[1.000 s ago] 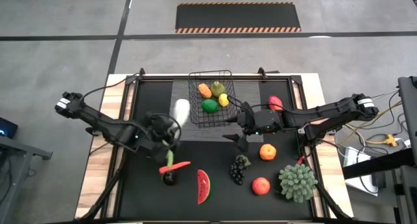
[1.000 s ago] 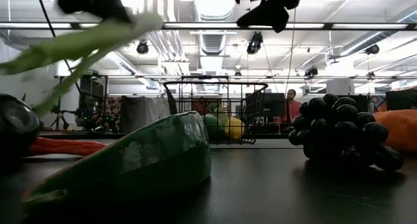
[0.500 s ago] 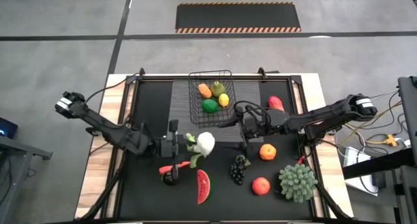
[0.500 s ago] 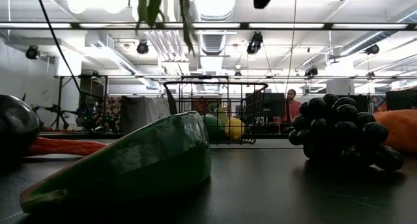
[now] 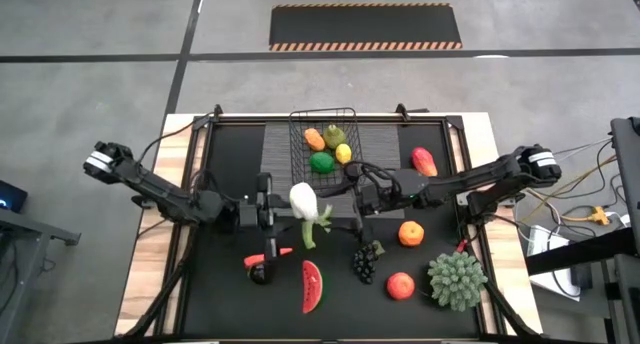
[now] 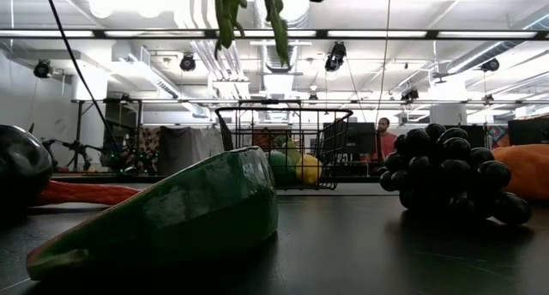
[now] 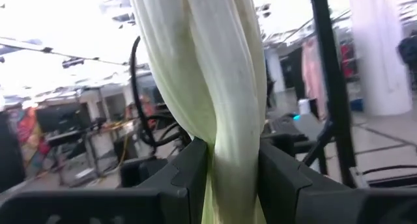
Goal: Build produce basket
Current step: Put the celery into the wire basket
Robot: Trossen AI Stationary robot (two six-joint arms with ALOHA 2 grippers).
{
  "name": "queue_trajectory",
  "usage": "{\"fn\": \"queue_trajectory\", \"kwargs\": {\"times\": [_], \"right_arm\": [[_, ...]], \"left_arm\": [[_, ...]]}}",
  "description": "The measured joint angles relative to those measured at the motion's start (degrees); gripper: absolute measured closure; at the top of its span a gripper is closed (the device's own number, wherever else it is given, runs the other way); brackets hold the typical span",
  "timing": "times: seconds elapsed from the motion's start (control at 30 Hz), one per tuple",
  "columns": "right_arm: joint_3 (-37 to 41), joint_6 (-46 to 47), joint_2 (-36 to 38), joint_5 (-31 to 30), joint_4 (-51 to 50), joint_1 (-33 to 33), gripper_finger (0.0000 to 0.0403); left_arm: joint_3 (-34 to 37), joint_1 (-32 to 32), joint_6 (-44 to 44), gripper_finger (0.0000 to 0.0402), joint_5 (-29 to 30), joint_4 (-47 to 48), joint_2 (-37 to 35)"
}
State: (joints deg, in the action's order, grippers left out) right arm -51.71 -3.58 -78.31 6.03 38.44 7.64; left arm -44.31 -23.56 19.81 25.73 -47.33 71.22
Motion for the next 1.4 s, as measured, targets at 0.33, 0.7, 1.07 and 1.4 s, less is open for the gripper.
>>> {"fn": "queue_trajectory", "kwargs": {"times": [0.33, 0.7, 1.07, 1.4], "right_arm": [[-7.84, -0.13, -6.20, -0.15, -1.22, -0.04, 0.0075], [-15.41, -0.10, -9.86, -1.98, -11.34, -0.02, 0.0241], [-16.13, 0.08, -8.32, -2.21, -17.12, -0.02, 0.0371], [-19.94, -0.66, -5.79, -8.26, -32.49, -0.04, 0.0365]], "left_arm": [[2.46, 1.60, 0.07, 0.0311, -1.24, -6.62, 0.00], [2.58, 1.60, 0.08, 0.0310, -1.12, -6.01, 0.02], [2.77, 1.58, 0.07, 0.0180, 1.52, -5.55, 0.04], [3.06, 1.36, 0.09, 0.0082, 4.80, 2.73, -4.41]]}}
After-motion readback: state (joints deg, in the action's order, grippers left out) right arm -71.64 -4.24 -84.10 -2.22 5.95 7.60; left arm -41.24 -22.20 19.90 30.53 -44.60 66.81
